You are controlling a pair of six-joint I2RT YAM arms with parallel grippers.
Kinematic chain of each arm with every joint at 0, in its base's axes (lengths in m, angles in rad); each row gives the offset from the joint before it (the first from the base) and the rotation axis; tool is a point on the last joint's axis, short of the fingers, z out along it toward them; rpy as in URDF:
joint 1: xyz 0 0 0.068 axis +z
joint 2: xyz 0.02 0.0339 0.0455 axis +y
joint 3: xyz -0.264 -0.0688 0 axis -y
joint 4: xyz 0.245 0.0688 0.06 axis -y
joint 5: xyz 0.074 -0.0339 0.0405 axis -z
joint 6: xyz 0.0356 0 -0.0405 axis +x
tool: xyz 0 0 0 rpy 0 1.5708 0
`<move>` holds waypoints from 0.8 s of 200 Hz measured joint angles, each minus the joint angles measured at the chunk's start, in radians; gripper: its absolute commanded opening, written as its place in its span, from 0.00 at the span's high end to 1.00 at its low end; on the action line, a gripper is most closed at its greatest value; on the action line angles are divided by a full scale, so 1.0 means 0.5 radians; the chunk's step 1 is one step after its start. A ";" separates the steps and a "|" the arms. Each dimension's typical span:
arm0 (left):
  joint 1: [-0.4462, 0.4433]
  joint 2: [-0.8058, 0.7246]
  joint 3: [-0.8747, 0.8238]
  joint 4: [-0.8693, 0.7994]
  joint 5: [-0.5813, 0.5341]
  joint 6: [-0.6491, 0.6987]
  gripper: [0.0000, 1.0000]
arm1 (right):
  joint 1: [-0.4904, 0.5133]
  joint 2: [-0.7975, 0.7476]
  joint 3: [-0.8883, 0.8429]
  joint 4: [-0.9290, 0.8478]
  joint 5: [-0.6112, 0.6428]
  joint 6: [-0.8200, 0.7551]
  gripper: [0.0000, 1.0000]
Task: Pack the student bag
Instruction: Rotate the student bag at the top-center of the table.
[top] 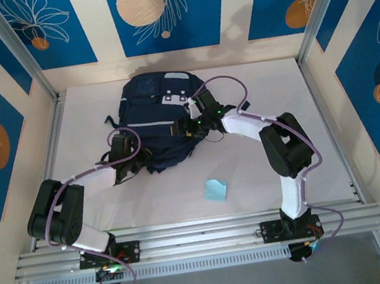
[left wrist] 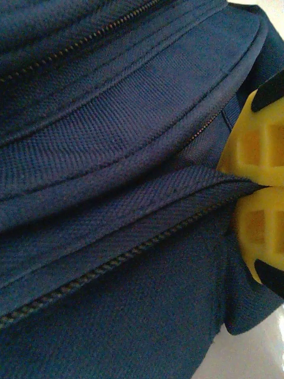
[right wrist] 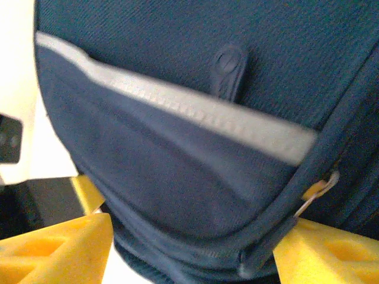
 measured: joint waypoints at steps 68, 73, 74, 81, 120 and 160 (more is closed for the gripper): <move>0.000 -0.063 0.071 -0.170 -0.008 0.175 0.80 | -0.072 -0.058 0.051 -0.288 0.078 -0.179 0.30; 0.000 -0.080 0.096 -0.226 -0.016 0.233 0.77 | -0.090 -0.058 0.072 -0.320 0.101 -0.202 0.30; 0.000 -0.084 0.104 -0.243 -0.018 0.232 0.76 | -0.095 -0.058 0.077 -0.327 0.108 -0.208 0.30; 0.000 -0.107 0.142 -0.320 -0.033 0.300 0.72 | -0.120 -0.057 0.107 -0.355 0.136 -0.236 0.30; 0.000 -0.229 0.315 -0.625 -0.106 0.562 0.52 | -0.238 0.098 0.459 -0.426 0.221 -0.366 0.34; 0.000 -0.203 0.318 -0.594 -0.105 0.553 0.49 | -0.258 0.446 0.809 -0.423 0.192 -0.424 0.37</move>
